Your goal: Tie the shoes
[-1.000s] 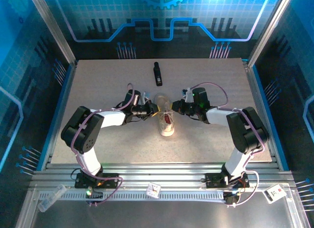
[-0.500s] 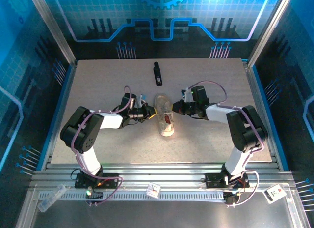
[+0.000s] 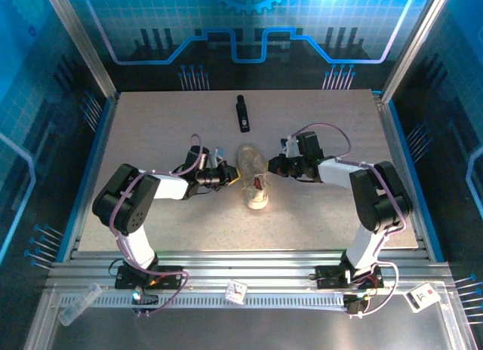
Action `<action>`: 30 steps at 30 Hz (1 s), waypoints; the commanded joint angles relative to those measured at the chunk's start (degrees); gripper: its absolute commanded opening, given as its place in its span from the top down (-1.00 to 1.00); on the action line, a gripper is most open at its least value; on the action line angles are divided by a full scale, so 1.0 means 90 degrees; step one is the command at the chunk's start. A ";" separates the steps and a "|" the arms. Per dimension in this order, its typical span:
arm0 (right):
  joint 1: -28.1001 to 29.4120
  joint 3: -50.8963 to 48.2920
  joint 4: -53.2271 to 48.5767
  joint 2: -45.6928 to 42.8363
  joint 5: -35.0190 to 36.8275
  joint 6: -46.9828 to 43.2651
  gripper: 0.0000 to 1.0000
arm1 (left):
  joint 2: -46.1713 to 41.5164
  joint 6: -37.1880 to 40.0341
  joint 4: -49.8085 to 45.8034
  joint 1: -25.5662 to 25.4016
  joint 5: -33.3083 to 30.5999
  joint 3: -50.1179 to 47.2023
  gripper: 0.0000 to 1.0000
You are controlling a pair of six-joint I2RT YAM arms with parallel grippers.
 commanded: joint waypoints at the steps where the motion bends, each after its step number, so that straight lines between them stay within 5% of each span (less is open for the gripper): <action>1: -0.0196 0.0064 -0.0183 0.0038 0.0292 -0.0132 1.00 | -0.0266 0.0281 -0.0275 0.0059 -0.0312 -0.0202 1.00; 8: -0.0196 0.0165 -0.0096 -0.0043 0.0010 -0.0217 0.96 | -0.0561 0.0498 -0.0392 0.0040 -0.0390 -0.0188 1.00; 11: -0.0213 0.0428 -0.0460 -0.0422 0.0085 -0.0548 -0.01 | -0.0989 0.0962 -0.0941 0.0053 -0.0499 0.0149 0.35; 15: -0.0472 0.0963 -0.1380 -0.1011 0.0310 -0.1247 -0.40 | -0.1810 0.1969 -0.2271 0.0197 -0.0923 0.0814 -0.12; 17: -0.0708 0.1053 -0.1668 -0.1332 0.0424 -0.1478 -1.00 | -0.2196 0.2505 -0.2993 0.0346 -0.1152 0.1179 -0.24; 24: -0.1466 0.0768 -0.2344 -0.2515 0.1371 -0.2412 -0.99 | -0.3523 0.4094 -0.4294 0.0954 -0.2334 0.1507 -0.64; 30: -0.1973 -0.0029 -0.2124 -0.3148 0.2655 -0.2523 -0.99 | -0.4331 0.4914 -0.4407 0.1438 -0.2563 0.1075 -0.74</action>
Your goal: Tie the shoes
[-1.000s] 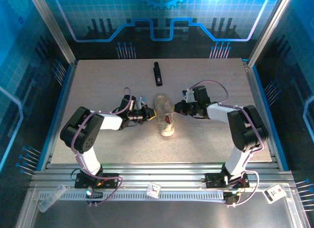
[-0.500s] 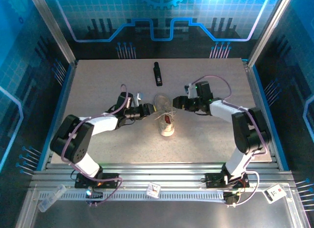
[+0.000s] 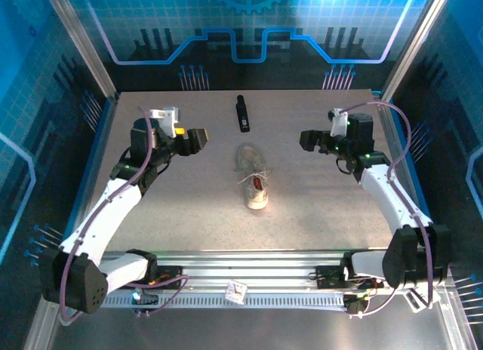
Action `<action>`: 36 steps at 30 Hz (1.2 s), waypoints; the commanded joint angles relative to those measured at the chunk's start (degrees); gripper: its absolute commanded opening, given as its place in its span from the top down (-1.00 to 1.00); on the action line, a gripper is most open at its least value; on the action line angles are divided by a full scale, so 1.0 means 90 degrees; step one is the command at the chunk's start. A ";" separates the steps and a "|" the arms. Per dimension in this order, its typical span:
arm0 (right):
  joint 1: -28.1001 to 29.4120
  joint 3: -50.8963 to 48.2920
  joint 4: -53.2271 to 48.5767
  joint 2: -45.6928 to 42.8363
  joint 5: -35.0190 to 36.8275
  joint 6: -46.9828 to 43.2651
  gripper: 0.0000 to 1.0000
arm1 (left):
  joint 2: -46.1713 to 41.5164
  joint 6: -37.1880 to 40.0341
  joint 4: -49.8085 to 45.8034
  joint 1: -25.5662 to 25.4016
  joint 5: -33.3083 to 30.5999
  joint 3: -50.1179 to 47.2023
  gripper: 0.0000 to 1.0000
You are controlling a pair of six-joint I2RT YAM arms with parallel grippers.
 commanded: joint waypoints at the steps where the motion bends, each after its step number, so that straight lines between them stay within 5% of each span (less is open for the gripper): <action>1: -0.0397 -0.0476 -0.0086 -0.0130 0.0858 -0.0230 -0.99 | -0.0352 0.0931 -0.0282 0.0204 -0.0542 -0.0491 -0.86; 4: -0.0524 -0.1307 0.0839 -0.0388 0.1090 -0.0532 -0.99 | -0.0640 0.1226 0.0454 0.0318 -0.1125 -0.1223 -0.99; 10: -0.0537 -0.3529 0.4760 -0.0772 0.1411 -0.1420 -0.99 | -0.0239 0.0957 0.1868 0.0640 -0.1543 -0.2436 -0.99; 16: -0.0644 -0.3449 0.5509 0.0255 0.1022 -0.1150 -0.99 | 0.0455 0.0822 0.4455 0.0748 -0.2200 -0.3683 -0.99; 25: -0.0529 -0.4164 0.8202 0.1736 0.0805 -0.1273 -0.99 | 0.1829 0.1852 0.6533 0.0769 -0.1696 -0.3844 -0.99; 30: -0.0387 -0.3687 0.7146 0.1670 0.1092 -0.1357 -0.99 | 0.2776 0.1974 0.7635 0.0796 -0.1537 -0.3948 -0.99; 36: 0.0010 -0.3510 0.6860 0.1680 0.1567 -0.1719 -0.99 | 0.2693 0.1634 0.6591 0.1039 -0.1433 -0.3482 -0.99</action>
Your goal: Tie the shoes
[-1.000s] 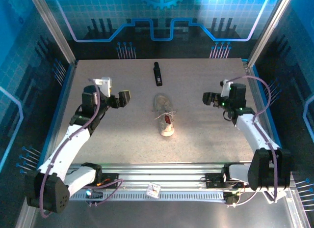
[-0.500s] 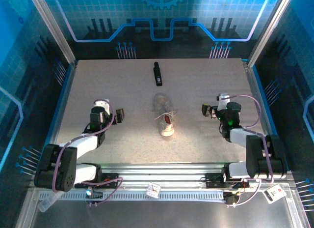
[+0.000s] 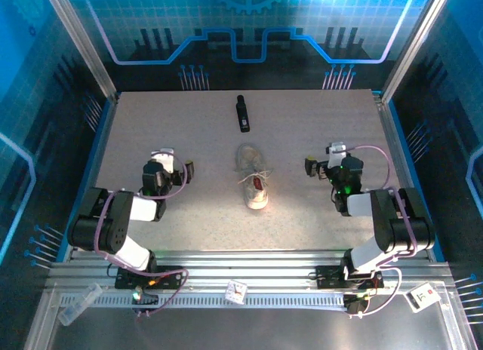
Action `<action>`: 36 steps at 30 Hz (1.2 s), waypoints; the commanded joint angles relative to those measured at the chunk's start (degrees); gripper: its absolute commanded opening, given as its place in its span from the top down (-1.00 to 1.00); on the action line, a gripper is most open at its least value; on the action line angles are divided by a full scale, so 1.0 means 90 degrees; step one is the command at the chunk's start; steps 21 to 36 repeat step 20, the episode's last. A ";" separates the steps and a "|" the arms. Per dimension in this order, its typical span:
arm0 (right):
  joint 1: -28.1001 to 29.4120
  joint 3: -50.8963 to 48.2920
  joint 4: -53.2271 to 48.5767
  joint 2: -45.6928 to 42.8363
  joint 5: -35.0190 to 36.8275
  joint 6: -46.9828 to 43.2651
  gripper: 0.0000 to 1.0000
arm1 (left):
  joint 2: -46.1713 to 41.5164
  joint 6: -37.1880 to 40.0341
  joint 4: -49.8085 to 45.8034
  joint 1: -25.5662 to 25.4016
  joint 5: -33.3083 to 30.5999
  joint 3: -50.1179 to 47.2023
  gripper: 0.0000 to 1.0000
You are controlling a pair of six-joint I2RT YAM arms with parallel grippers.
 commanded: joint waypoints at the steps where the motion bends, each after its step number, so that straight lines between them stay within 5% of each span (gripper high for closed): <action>1: 0.0238 -0.0051 0.0238 0.0004 0.0478 -0.0357 -0.99 | -0.0001 -0.0071 0.0015 0.0177 0.0199 0.0279 -0.99; 36: 0.0308 0.0031 0.0096 0.0043 0.0851 -0.0301 -0.99 | 0.0004 -0.0073 0.0027 0.0178 0.0188 0.0275 -0.99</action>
